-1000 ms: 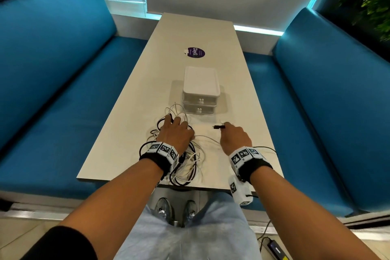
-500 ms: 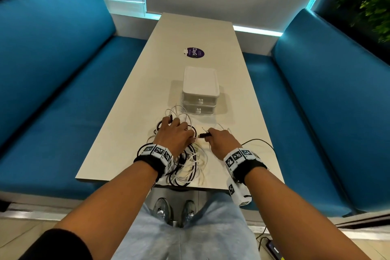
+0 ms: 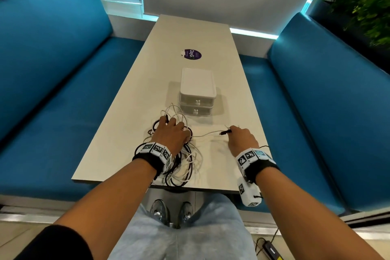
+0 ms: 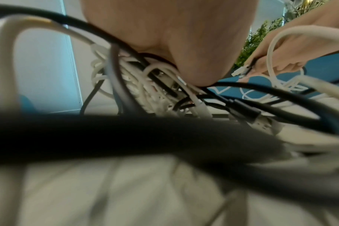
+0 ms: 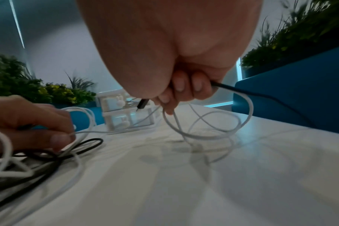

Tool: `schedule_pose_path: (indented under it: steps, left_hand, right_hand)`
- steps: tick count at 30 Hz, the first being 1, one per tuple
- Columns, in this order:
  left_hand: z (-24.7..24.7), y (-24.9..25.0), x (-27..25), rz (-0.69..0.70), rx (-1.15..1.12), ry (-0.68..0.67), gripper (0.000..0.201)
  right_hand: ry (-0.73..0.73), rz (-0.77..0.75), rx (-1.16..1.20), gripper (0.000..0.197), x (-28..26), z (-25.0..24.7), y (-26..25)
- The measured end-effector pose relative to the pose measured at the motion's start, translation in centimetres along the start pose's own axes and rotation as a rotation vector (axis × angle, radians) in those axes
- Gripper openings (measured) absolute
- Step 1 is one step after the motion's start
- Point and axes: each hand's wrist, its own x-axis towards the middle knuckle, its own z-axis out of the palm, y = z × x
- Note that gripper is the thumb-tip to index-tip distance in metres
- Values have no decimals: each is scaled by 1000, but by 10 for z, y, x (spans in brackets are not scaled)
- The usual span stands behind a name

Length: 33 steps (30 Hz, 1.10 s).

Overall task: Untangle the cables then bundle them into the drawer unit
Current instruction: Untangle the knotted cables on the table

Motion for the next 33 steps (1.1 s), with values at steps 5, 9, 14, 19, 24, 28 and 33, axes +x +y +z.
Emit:
schedule_pose_path:
  steps: [5, 9, 14, 19, 24, 28, 33]
  left_hand:
    - [-3, 5, 1, 24, 12, -2, 24]
    - [-4, 6, 1, 18, 1, 3, 25]
    - [-2, 5, 2, 0, -3, 14, 30]
    - [0, 4, 0, 7, -27, 58, 32]
    - [8, -3, -6, -29, -73, 64, 28]
    - [7, 1, -3, -22, -99, 63, 26]
    - [5, -5, -1, -84, -91, 41, 31]
  right_hand:
    - [15, -234, 6, 38, -9, 8, -33]
    - [-53, -306, 141, 45, -8, 19, -48]
    - [-104, -369, 191, 32, -3, 25, -54]
    - [-161, -356, 152, 25, -1, 24, -52]
    - [-40, -417, -200, 24, 1, 19, -43]
    - [-26, -386, -212, 23, 3, 17, -35]
    - [16, -348, -251, 23, 1, 14, -25]
